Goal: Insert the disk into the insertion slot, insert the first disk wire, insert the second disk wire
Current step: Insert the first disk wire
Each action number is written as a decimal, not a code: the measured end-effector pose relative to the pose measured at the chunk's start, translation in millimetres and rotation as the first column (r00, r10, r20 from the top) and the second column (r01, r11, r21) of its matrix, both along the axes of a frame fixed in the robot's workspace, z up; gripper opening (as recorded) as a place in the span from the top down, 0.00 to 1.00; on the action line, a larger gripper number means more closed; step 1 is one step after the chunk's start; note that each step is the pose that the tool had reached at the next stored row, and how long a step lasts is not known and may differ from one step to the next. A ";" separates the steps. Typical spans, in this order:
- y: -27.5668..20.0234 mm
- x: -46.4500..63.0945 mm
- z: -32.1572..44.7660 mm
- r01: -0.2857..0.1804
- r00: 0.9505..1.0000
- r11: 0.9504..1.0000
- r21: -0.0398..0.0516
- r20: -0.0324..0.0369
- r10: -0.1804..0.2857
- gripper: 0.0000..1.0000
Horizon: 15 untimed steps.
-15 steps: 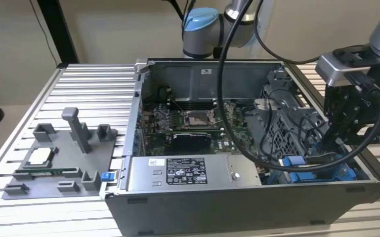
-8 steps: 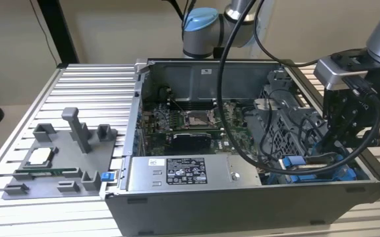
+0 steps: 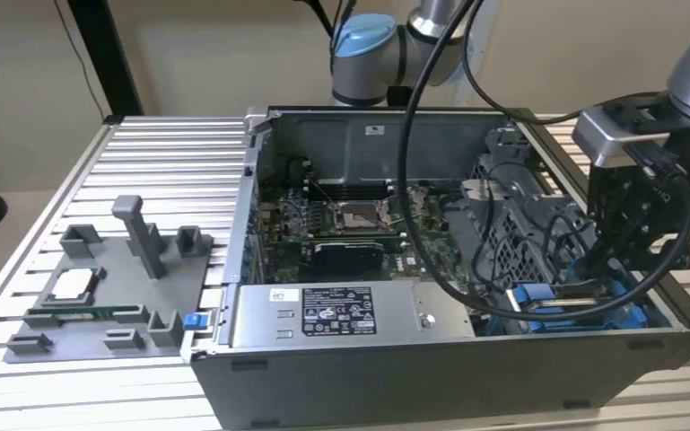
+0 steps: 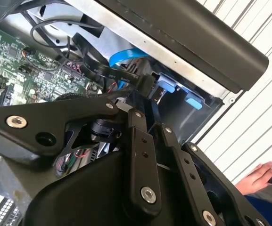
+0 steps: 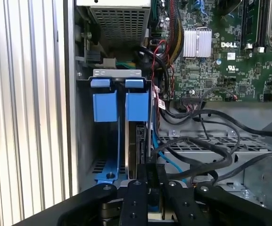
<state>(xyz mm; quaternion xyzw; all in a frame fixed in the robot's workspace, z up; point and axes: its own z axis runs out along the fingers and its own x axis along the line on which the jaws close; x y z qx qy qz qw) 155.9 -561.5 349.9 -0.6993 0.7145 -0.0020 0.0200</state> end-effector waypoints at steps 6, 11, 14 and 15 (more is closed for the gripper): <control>-0.4 1.5 -3.3 0.001 1.000 1.000 0.000 -0.008 -0.001 1.00; -2.4 1.5 -3.9 0.002 1.000 1.000 -0.002 -0.019 -0.002 1.00; -3.8 1.8 -3.9 0.002 1.000 1.000 -0.002 -0.020 -0.002 1.00; -4.4 1.8 -3.9 0.002 1.000 1.000 -0.002 -0.021 -0.002 1.00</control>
